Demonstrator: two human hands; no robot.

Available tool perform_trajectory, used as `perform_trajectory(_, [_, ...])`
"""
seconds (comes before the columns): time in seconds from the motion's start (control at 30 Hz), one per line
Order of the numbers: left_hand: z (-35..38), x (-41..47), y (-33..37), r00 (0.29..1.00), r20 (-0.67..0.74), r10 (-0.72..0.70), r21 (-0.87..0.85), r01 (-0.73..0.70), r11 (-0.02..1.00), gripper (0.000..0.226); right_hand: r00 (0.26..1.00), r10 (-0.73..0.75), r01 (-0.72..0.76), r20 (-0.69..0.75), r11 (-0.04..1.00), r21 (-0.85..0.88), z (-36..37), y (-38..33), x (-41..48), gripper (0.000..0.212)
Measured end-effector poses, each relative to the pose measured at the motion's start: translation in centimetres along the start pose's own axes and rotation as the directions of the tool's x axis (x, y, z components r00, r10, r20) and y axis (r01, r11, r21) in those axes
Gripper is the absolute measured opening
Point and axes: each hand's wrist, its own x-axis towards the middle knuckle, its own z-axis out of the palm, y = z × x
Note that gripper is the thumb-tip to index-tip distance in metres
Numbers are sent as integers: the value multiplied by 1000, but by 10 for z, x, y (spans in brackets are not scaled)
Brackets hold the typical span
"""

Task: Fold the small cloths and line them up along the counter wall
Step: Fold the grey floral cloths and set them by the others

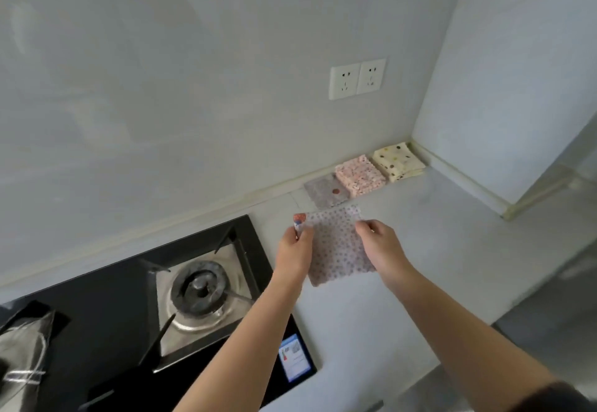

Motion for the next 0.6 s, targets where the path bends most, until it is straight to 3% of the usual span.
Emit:
perform_trajectory(0.1, [46,53,-19,994,12,-110,138,107,985,28,999,12,-8,32,990,-142,-3,25,67,33])
perform_trajectory(0.27, [109,142,-32,955,-269,-125,291,204,935,38,997,-59,71,45,935,-348,12,51,180,33])
perform_trajectory(0.43, [138,243,-30,892,-443,-86,388,277,879,34,945,-286,322,157,740,-591,36,46,291,29])
perform_trajectory(0.53, [140,284,-32,885,-464,-23,538,303,787,34,932,-279,361,233,647,-672,50,46,335,19])
perform_trajectory(0.6, [143,304,-36,895,-446,28,650,302,697,37,924,-241,382,296,558,-737,57,45,354,26])
